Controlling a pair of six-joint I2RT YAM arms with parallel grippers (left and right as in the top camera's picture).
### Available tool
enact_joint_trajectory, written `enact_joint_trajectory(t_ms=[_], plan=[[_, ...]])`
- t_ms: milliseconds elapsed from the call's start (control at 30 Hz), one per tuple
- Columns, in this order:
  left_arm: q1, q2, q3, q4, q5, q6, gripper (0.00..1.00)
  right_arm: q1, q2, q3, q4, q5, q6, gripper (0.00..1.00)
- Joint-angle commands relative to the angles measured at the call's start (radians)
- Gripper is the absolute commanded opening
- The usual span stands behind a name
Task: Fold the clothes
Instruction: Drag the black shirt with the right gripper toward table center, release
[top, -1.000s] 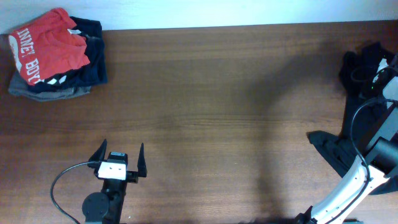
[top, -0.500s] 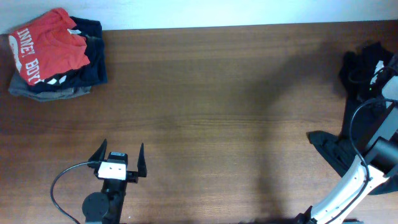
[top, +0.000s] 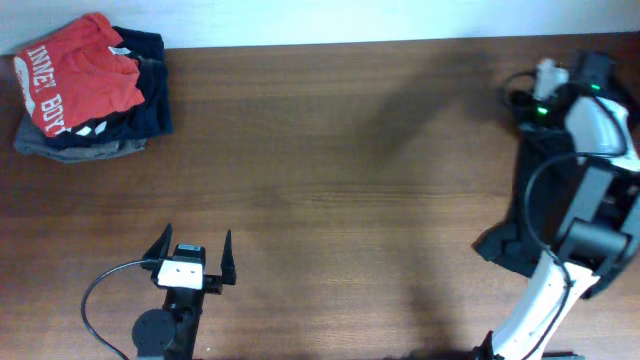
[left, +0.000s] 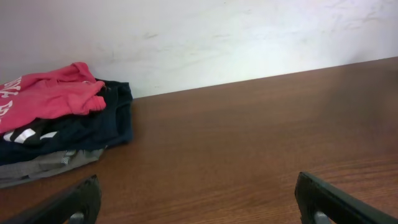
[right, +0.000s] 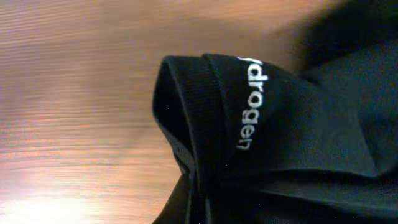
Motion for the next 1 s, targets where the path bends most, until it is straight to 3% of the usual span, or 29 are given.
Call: enact_joint_trajectory(t_ms=[0, 500, 967], plan=[[0.006, -0.008, -0.003, -0.005, -0.004, 0.009, 0.99, 0.108, -0.038, 0.020, -0.005, -0.090, 0.040, 0.04], [0.006, -0.008, -0.003, -0.005, -0.003, 0.009, 0.99, 0.585, -0.038, 0.020, -0.043, -0.430, 0.174, 0.04], [0.006, -0.008, -0.003, -0.005, -0.003, 0.009, 0.99, 0.900, -0.039, 0.022, -0.205, -0.400, 0.167, 0.04]])
